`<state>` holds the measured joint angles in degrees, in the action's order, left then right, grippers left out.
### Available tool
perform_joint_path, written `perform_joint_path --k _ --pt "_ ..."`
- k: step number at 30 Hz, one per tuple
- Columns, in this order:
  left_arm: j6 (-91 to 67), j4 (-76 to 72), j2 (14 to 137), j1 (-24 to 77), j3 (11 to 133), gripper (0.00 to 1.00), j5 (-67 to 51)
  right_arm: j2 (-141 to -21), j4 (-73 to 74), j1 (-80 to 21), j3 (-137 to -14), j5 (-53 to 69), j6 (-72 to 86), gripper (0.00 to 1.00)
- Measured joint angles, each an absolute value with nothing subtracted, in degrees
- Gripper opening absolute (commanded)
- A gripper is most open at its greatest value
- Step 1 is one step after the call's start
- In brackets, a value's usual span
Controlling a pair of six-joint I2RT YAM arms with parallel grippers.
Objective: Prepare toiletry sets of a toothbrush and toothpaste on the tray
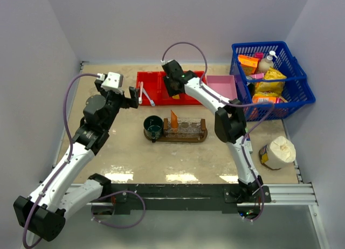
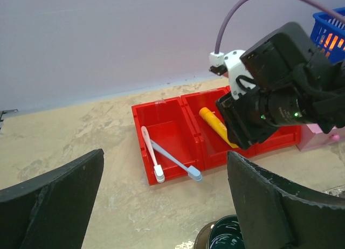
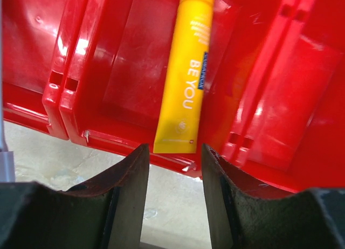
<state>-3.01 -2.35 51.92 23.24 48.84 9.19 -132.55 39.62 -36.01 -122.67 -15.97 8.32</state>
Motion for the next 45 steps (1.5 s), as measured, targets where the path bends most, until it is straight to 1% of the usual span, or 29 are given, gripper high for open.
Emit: perform_joint_path --k 7,11,17,25,29,33,39,45 --pt "-3.36 -2.33 52.12 23.24 48.84 1.00 8.97 -134.74 39.31 -36.60 -122.67 -15.99 7.64 0.45" --pt "-3.44 -2.31 52.14 23.24 48.84 1.00 8.95 -134.74 38.17 -36.60 -122.78 -16.97 7.11 0.41" --pt "-3.46 -2.33 52.14 23.24 48.84 1.00 8.75 -135.87 36.38 -36.58 -123.52 -18.55 6.15 0.41" --pt "-3.46 -2.33 52.18 23.24 48.84 1.00 8.69 -138.50 35.44 -36.58 -123.94 -18.59 5.10 0.41" --pt "-3.46 -2.33 52.18 23.24 48.84 1.00 8.58 -139.46 35.24 -36.67 -124.07 -19.03 4.86 0.46" --pt "-3.46 -2.33 52.18 23.24 48.84 1.00 8.51 -139.63 34.83 -37.30 -124.07 -21.69 4.29 0.46" --pt "-3.46 -2.33 52.18 23.24 48.84 1.00 8.51 -139.94 34.09 -38.24 -124.05 -25.93 3.38 0.44" --pt "-3.46 -2.33 52.18 23.24 48.84 1.00 8.54 -140.77 33.15 -38.44 -124.03 -27.70 2.31 0.40"
